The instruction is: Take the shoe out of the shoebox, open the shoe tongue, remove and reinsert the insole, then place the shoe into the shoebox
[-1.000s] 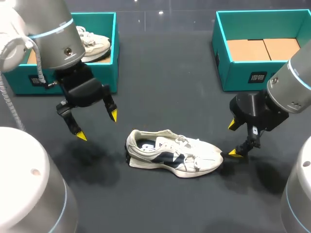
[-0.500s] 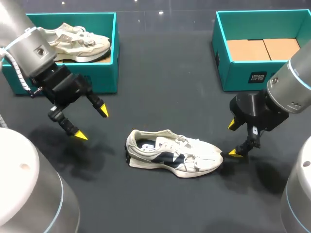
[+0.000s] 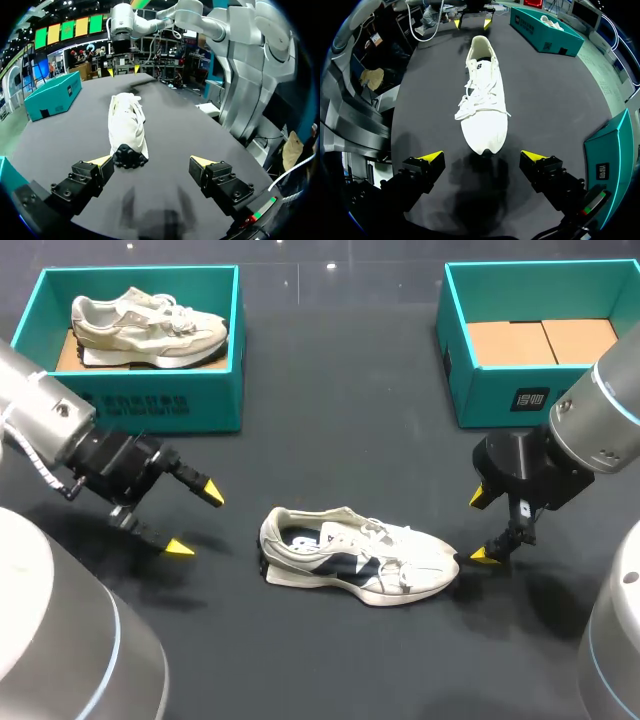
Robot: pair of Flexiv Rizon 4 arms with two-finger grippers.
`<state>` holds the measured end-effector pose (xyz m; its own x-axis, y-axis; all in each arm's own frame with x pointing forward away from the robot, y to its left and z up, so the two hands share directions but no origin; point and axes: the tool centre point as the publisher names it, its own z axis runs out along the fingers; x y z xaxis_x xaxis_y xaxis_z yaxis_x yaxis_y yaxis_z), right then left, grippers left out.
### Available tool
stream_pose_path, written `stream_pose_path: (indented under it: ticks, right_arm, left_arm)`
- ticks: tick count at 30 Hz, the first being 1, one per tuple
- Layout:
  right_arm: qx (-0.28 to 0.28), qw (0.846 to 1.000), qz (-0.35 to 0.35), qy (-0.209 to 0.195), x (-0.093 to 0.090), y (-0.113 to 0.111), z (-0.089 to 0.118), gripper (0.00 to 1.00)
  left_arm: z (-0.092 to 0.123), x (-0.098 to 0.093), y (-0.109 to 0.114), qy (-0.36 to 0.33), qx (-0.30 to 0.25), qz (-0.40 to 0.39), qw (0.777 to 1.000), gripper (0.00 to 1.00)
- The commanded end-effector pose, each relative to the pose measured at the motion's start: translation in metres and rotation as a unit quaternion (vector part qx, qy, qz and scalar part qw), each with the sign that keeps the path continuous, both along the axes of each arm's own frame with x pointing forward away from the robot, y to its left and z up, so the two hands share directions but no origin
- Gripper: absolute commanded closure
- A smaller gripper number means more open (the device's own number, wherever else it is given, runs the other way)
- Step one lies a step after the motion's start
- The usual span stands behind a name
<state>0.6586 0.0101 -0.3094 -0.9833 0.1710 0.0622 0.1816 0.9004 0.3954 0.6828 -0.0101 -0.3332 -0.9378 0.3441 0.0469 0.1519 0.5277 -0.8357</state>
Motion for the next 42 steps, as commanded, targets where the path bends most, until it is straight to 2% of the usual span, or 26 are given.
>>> stream_pose_path:
  ticks: [1,6,8,19,22,27,42]
  right_arm:
    - [0.0,1.0,-0.001,-0.002,-0.002,0.0,-0.001,0.0]
    - [0.0,1.0,-0.001,-0.002,-0.002,0.0,-0.001,0.0]
    - [0.0,1.0,-0.001,-0.002,-0.002,0.0,-0.001,0.0]
    - [0.0,1.0,-0.001,-0.002,-0.002,0.0,-0.001,0.0]
    - [0.0,1.0,-0.001,-0.002,-0.002,0.0,-0.001,0.0]
    - [0.0,1.0,-0.001,-0.002,-0.002,0.0,-0.001,0.0]
    - [0.0,1.0,-0.001,-0.002,-0.002,0.0,-0.001,0.0]
  left_arm:
    - [-0.013,-0.004,0.003,0.021,-0.086,0.033,0.995,0.0]
    - [-0.014,-0.005,0.004,0.041,-0.12,0.084,0.988,0.0]
    - [-0.012,-0.003,0.006,0.053,-0.1,0.102,0.988,0.0]
    - [-0.012,-0.003,0.006,0.053,-0.1,0.102,0.988,0.0]
    - [-0.027,0.002,0.008,0.069,-0.124,0.099,0.985,0.0]
    - [-0.05,0.02,0.018,0.087,-0.148,0.115,0.978,0.0]
    - [-0.07,0.028,0.033,0.08,-0.15,0.124,0.978,0.0]
